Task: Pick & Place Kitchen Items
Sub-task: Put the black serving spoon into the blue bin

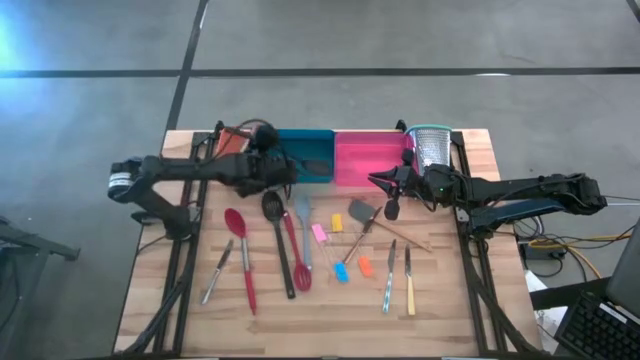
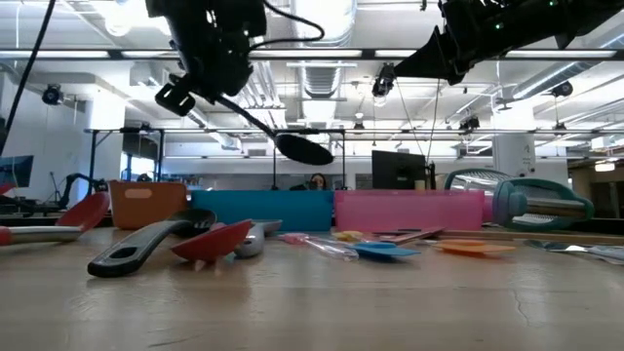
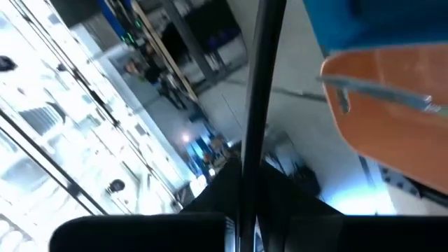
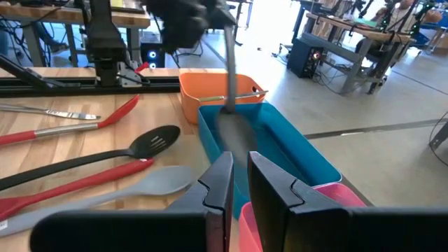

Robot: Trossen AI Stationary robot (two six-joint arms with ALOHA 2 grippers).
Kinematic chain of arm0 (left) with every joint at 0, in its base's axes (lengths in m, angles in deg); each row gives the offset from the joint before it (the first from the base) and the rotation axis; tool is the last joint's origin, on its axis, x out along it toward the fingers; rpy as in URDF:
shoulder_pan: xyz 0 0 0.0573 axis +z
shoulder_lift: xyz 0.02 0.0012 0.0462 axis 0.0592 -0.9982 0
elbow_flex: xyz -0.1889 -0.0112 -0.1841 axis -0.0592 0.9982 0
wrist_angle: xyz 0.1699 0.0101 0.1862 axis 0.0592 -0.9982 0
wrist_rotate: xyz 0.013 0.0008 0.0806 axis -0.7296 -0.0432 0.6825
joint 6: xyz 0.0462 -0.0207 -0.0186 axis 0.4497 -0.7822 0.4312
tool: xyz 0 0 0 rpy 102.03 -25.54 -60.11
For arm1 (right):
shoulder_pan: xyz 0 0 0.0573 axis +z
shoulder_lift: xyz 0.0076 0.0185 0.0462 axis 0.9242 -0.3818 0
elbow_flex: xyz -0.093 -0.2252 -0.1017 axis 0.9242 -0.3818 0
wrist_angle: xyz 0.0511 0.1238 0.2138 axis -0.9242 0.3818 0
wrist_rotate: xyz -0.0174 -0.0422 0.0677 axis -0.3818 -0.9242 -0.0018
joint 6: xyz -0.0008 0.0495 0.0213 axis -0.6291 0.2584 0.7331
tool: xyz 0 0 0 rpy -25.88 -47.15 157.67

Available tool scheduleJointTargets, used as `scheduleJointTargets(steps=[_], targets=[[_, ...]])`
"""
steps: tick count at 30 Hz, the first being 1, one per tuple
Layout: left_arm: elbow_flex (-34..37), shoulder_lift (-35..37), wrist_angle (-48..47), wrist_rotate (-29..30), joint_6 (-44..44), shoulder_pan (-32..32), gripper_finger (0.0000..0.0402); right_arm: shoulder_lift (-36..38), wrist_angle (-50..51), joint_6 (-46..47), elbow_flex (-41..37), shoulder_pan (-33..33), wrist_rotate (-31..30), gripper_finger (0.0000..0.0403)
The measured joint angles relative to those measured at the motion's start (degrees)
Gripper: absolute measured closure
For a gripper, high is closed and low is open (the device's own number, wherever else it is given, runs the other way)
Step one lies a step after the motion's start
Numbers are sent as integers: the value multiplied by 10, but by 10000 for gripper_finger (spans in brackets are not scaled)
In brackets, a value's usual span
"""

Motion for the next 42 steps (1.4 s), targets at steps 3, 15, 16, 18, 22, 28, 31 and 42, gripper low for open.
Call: scheduleJointTargets(steps=[3,15,16,18,22,28,31,42], targets=[[0,0,40,-5,48,39,379,0,0,0,0,0,0,364],[17,-1,265,-142,273,141,379,0,2,0,0,0,0,364],[23,-1,283,-151,291,148,379,0,2,0,0,0,0,364],[36,-1,316,-172,324,162,379,0,2,0,0,0,0,364],[78,-1,391,-204,391,191,379,0,2,-3,0,0,0,364],[146,-1,522,-218,487,228,379,0,2,-5,0,0,0,364],[162,-1,529,-218,500,238,379,0,2,-13,0,0,0,364],[190,-1,546,-268,494,240,379,0,2,-15,0,0,0,364]])
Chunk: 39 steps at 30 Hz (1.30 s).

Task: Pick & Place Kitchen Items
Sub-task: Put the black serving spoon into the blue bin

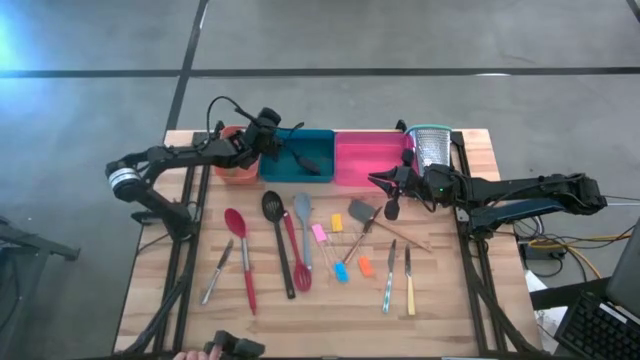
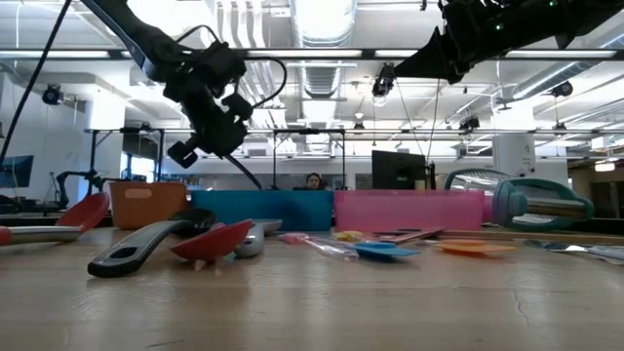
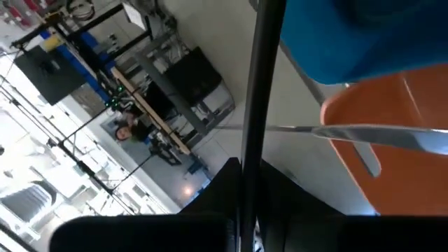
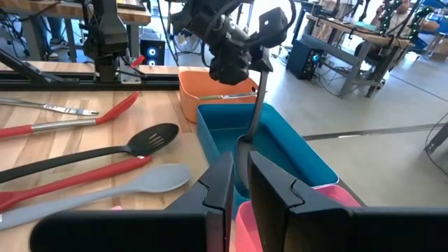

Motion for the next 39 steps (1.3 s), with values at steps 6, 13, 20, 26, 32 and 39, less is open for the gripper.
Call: scheduleJointTargets(steps=[6,13,20,26,32,39], targets=[[-2,-3,33,-12,-3,0,379,0,0,0,0,0,0,364],[-2,-40,32,-18,11,0,379,0,0,0,0,0,0,364],[-8,-72,51,-19,11,0,379,0,0,0,0,0,0,364],[-13,-80,51,-21,12,0,376,0,0,0,-1,0,0,364],[-13,-81,47,-23,29,0,310,0,0,0,-5,0,0,364],[-12,-81,48,-24,35,0,273,0,0,0,-9,0,0,364]])
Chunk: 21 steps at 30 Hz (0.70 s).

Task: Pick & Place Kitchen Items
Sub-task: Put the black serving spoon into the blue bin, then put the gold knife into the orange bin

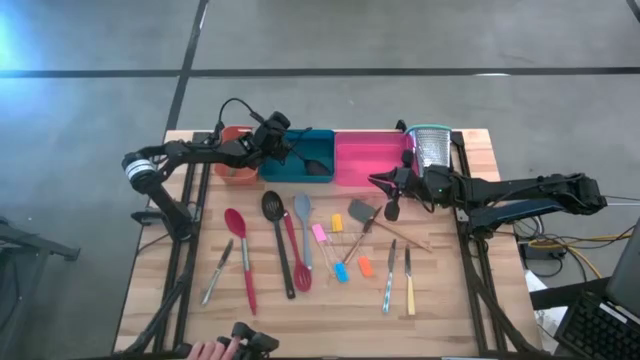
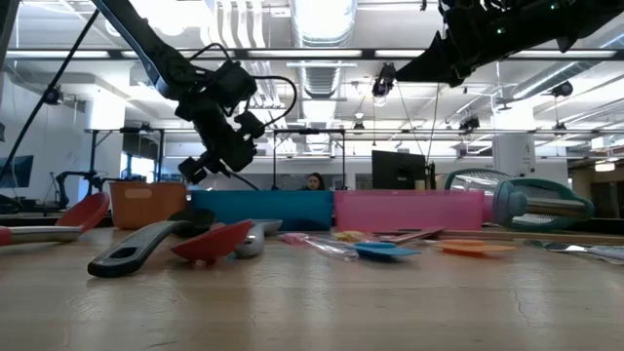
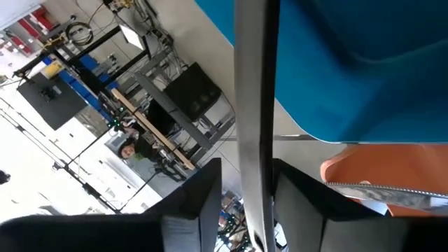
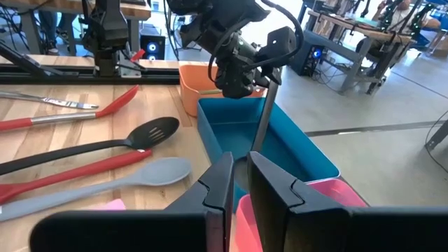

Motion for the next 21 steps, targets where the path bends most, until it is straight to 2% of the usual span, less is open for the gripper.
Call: scheduleJointTargets(steps=[6,12,16,21], targets=[[0,0,-3,1,1,0,270,0,0,1,0,0,0,364],[-2,0,-51,10,19,0,269,0,0,17,-2,0,0,364],[-14,1,-49,45,0,-1,269,0,0,16,-6,0,0,364],[-47,5,-47,94,-66,-6,268,0,0,15,-12,0,0,364]])
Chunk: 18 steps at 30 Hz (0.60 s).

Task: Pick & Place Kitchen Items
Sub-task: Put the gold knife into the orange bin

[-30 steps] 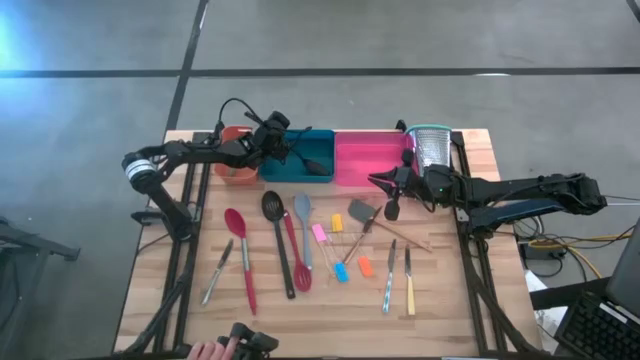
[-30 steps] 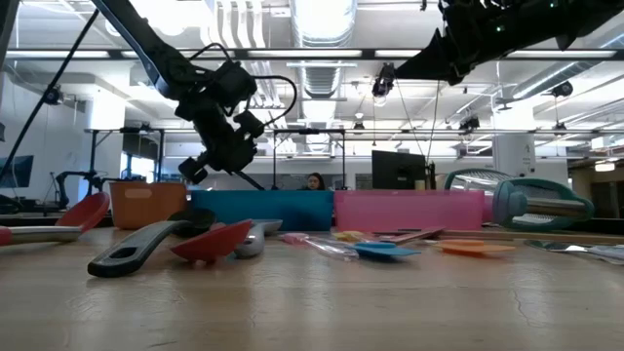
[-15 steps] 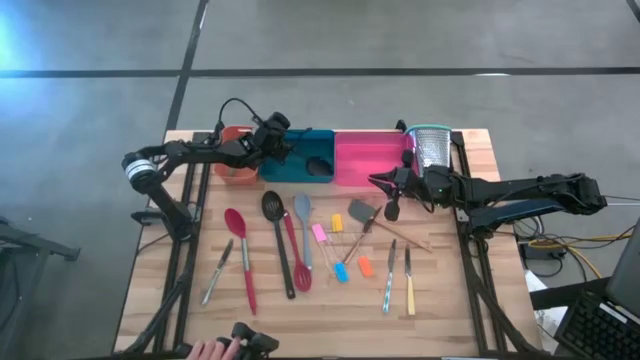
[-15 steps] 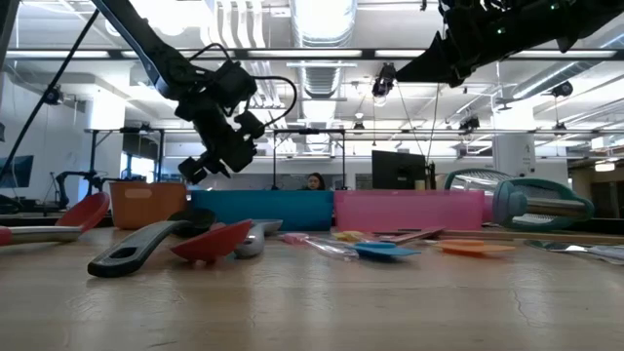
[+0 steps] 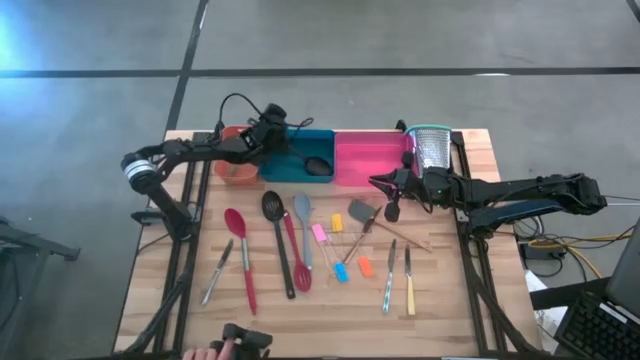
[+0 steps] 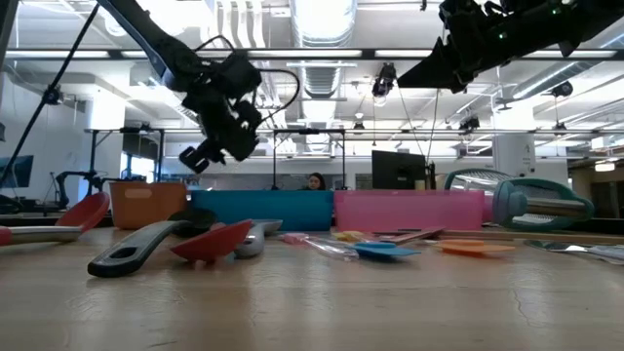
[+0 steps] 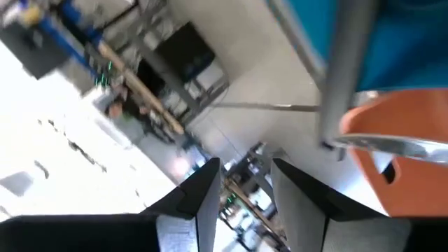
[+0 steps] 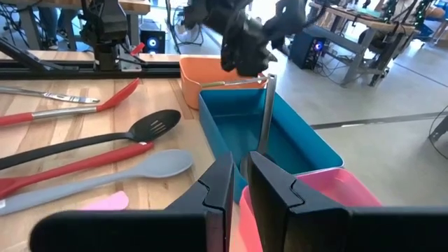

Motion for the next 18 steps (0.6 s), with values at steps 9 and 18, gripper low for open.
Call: scheduleJointTargets(steps=[9,18], targets=[[-21,55,-1,31,-84,-53,268,0,0,-3,-3,0,0,364],[-19,140,-4,41,-193,-142,268,0,0,-5,-3,0,0,364]])
